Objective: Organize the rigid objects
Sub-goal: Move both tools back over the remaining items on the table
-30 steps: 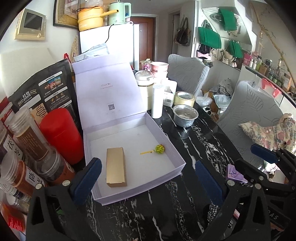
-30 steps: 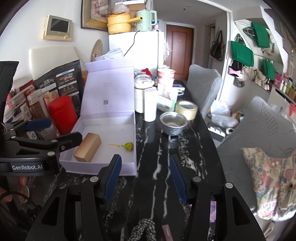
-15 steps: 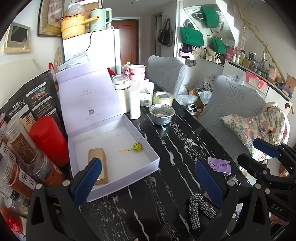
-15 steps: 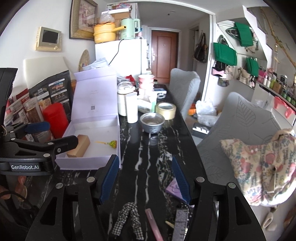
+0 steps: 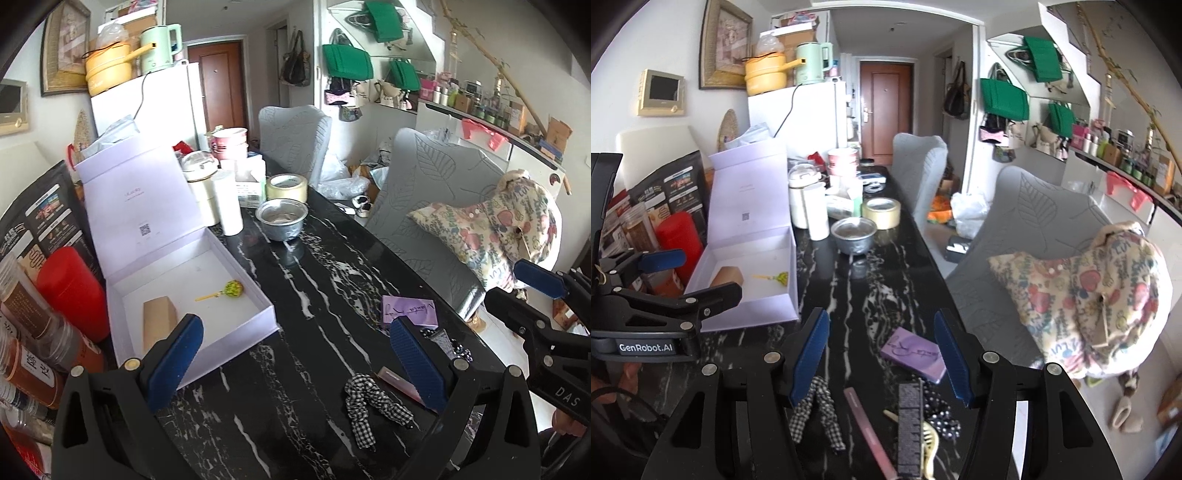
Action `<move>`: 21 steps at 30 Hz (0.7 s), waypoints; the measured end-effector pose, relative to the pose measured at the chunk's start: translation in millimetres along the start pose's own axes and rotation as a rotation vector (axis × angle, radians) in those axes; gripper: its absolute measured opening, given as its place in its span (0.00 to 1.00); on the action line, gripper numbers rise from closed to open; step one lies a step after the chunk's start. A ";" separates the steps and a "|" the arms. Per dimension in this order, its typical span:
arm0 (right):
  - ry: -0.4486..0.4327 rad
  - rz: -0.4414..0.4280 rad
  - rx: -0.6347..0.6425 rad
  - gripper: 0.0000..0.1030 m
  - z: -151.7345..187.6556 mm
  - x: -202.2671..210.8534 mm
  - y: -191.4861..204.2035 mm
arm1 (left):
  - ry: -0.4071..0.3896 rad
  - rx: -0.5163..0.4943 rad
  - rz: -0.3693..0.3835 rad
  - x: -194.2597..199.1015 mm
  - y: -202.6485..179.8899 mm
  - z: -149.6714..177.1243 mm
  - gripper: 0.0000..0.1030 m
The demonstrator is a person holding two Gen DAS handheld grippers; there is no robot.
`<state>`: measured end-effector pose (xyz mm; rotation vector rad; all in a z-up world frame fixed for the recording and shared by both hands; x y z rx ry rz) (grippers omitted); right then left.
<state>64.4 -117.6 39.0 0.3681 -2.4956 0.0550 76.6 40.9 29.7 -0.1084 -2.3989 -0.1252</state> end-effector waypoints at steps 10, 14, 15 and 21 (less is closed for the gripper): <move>0.021 0.062 -0.054 0.58 19.8 8.8 -34.2 | 0.048 -0.068 0.103 -18.3 -47.2 10.3 1.00; 0.035 0.078 -0.068 0.58 28.5 7.9 -46.3 | 0.057 -0.100 0.135 -26.4 -65.0 15.0 1.00; 0.040 0.083 -0.071 0.58 31.6 7.3 -50.1 | 0.064 -0.108 0.140 -29.3 -69.9 16.4 1.00; 0.057 0.087 -0.092 0.58 45.9 4.6 -67.5 | 0.120 -0.128 0.179 -46.7 -92.7 26.3 1.00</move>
Point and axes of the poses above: each gripper's, at about its wrist camera, not at the fingertips, and x roughly against the way its jaws point, y to its left, z to its underside, the point moved 6 cm from there along -x, roughly the way its jaws point, and after that the axes turned 4 degrees about -x, right-handed, at the moved point
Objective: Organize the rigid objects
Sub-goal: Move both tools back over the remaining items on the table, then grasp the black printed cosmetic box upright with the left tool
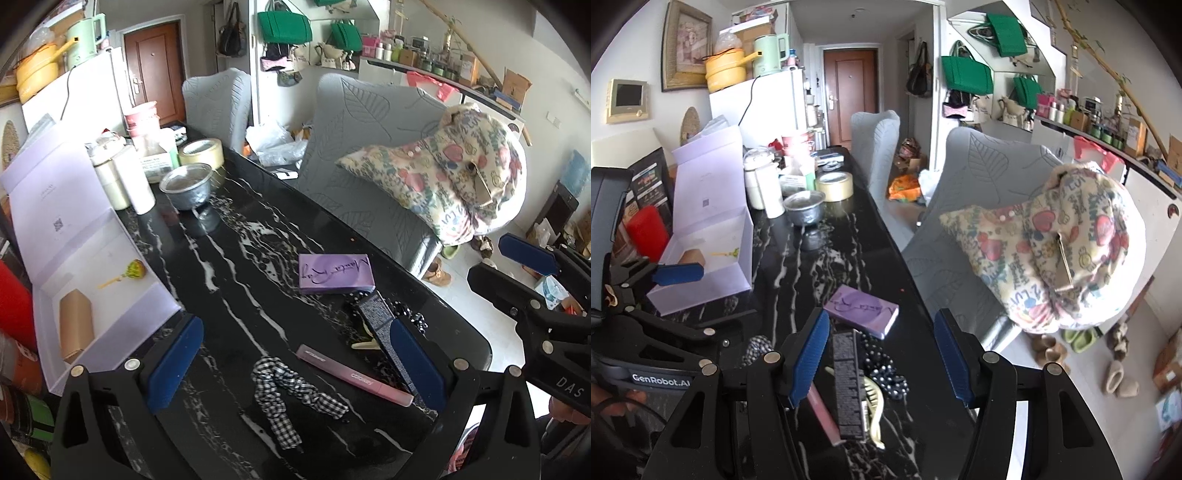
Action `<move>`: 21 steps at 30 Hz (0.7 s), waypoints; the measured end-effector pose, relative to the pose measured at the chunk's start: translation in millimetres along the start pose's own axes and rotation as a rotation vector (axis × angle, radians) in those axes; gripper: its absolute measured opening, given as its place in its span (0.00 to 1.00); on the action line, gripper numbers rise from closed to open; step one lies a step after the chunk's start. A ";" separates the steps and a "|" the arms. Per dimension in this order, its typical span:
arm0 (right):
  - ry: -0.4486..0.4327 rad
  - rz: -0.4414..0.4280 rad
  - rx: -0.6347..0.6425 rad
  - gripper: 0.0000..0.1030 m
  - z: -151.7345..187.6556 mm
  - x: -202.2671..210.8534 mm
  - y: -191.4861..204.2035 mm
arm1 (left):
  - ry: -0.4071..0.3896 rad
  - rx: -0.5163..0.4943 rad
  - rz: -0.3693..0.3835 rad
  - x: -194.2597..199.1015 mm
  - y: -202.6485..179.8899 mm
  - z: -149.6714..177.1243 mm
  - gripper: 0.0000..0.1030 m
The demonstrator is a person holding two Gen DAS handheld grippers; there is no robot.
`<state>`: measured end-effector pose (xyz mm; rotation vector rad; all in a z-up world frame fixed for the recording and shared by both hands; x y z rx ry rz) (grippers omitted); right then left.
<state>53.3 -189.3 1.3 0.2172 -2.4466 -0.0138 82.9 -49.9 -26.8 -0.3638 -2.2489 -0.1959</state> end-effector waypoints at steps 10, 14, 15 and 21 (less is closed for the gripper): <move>0.037 0.014 -0.067 0.58 19.9 -12.6 -31.9 | 0.054 -0.037 0.065 -31.4 -35.6 12.7 1.00; 0.053 0.026 -0.091 0.58 28.6 -16.2 -43.1 | 0.059 -0.056 0.073 -41.7 -50.5 18.2 1.00; 0.057 0.030 -0.097 0.58 31.2 -17.2 -46.4 | 0.059 -0.056 0.075 -43.6 -52.9 19.1 1.00; 0.082 0.036 -0.127 0.58 42.2 -24.3 -60.3 | 0.084 -0.022 0.112 -59.6 -64.3 26.6 0.95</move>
Point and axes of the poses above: each gripper's, at about its wrist camera, not at the fingertips, and x roughly against the way its jaws point, y to its left, z to its underside, the point moved 6 cm from there along -x, roughly the way its jaws point, and after that the axes turned 4 degrees about -x, right-handed, at the moved point
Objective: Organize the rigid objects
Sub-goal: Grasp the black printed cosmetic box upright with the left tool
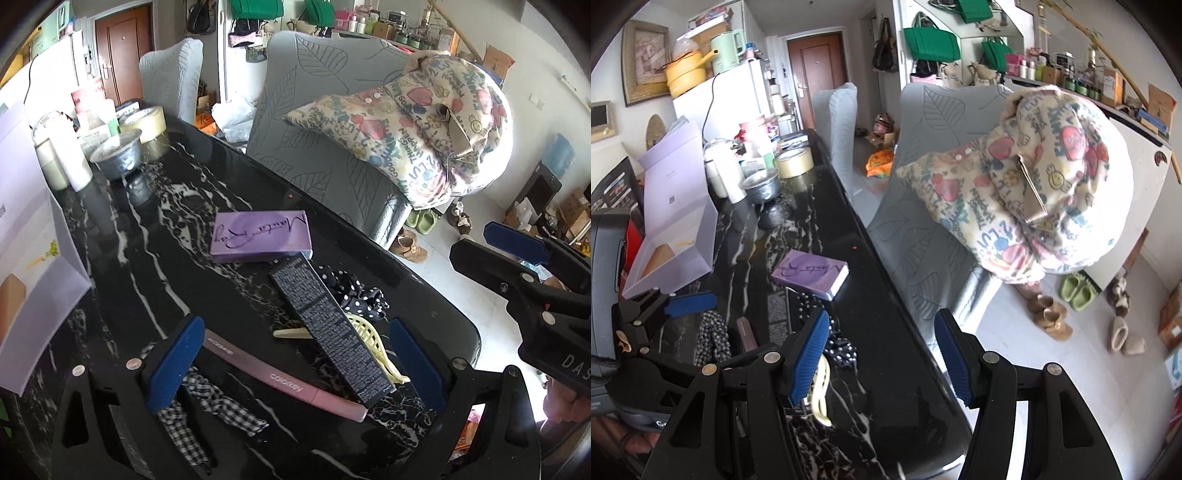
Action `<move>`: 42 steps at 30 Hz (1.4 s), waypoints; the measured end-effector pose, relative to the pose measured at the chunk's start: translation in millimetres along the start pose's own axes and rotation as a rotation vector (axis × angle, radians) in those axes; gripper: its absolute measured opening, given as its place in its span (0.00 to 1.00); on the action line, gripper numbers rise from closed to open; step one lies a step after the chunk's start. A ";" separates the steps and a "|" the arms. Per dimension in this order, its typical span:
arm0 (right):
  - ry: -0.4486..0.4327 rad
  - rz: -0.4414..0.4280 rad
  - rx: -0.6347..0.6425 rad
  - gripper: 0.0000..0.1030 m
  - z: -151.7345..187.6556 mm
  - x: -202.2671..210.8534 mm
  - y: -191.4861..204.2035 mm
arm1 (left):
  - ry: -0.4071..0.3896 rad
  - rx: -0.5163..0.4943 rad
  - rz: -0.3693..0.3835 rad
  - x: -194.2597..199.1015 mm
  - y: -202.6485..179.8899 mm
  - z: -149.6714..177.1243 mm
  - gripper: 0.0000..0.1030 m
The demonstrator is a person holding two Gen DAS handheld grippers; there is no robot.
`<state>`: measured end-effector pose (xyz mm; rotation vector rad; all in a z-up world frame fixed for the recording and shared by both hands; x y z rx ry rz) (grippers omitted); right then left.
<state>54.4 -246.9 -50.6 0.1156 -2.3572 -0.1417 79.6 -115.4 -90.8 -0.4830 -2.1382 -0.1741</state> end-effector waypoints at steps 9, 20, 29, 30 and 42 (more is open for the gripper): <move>0.031 -0.007 -0.023 0.58 6.4 -12.8 -10.7 | 0.091 0.062 0.050 -27.9 -9.9 13.6 0.62; 0.056 -0.038 -0.018 0.58 5.2 -30.3 -8.2 | 0.045 0.054 0.093 -20.6 -8.7 10.7 0.28; 0.075 -0.105 0.010 0.58 -6.0 -49.8 8.9 | 0.002 0.091 0.069 1.0 13.0 1.9 0.27; 0.079 -0.112 0.025 0.58 -7.9 -53.9 12.2 | -0.005 0.098 0.062 4.5 17.8 0.7 0.27; 0.136 -0.179 0.200 0.59 -27.7 -108.6 53.0 | -0.041 0.222 -0.020 20.1 72.7 -6.0 0.27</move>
Point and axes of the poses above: each gripper's, at about its wrist camera, not at the fingertips, and x roughly against the way its jaws point, y to its left, z to its underside, the point moved 6 cm from there along -x, roughly the way its jaws point, and after that the axes turned 4 degrees about -x, right-handed, at the moved point
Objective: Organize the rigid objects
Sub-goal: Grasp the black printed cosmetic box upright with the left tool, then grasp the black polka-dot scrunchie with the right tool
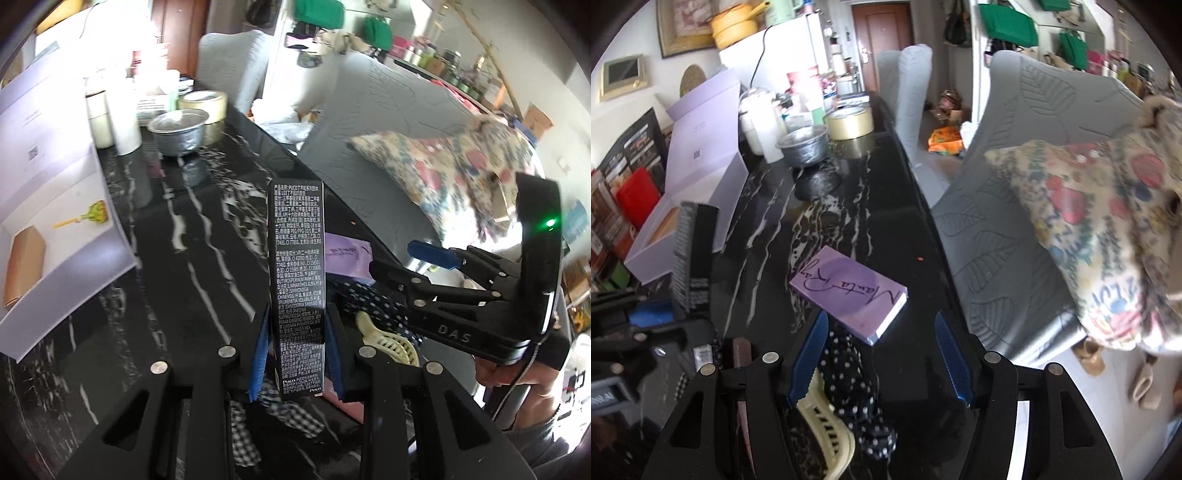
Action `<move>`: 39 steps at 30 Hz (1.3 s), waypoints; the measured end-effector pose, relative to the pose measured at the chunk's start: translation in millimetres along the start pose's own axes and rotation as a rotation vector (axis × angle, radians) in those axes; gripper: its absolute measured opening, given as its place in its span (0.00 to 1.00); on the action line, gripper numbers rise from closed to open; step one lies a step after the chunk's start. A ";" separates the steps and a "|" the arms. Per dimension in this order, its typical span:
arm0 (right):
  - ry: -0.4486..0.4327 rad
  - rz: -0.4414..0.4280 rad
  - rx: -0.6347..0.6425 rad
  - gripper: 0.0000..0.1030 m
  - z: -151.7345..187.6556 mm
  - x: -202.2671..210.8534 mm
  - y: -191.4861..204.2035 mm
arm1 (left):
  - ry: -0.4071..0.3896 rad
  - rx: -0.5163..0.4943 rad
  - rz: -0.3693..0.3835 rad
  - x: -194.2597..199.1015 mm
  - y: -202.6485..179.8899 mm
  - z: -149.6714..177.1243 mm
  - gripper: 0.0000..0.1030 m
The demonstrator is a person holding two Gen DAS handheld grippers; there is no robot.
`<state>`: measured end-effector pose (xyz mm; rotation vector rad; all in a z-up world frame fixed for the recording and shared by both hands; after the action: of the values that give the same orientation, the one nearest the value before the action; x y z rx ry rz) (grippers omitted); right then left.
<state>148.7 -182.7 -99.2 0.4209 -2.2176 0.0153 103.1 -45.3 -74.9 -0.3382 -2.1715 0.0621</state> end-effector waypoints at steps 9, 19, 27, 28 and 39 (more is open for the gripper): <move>0.055 -0.041 0.029 0.59 6.1 -9.6 9.3 | 0.000 0.052 -0.028 1.9 25.0 -1.8 0.27; 0.116 -0.064 -0.024 0.39 32.4 -8.2 2.3 | 0.009 0.067 -0.019 1.3 33.0 4.7 0.27; 0.135 -0.071 -0.001 0.16 41.9 -11.9 6.4 | 0.005 0.078 -0.018 5.1 36.6 8.5 0.27; 0.128 -0.059 0.005 0.14 41.8 -12.1 7.0 | 0.002 0.079 -0.021 6.3 37.7 8.7 0.27; 0.057 -0.057 0.025 0.14 29.2 9.5 21.9 | -0.027 0.097 -0.042 25.8 51.9 13.5 0.27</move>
<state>114.3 -169.4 -107.5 0.4920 -2.1504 0.0242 89.4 12.5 -71.1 -0.2378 -2.1926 0.1486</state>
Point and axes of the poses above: each gripper's, at about its wrist camera, not at the fingertips, and x roughly against the way its jaws point, y to its left, z to its underside, the point moved 6 cm from there along -x, roughly the way its jaws point, and after that the axes turned 4 degrees about -x, right-handed, at the moved point
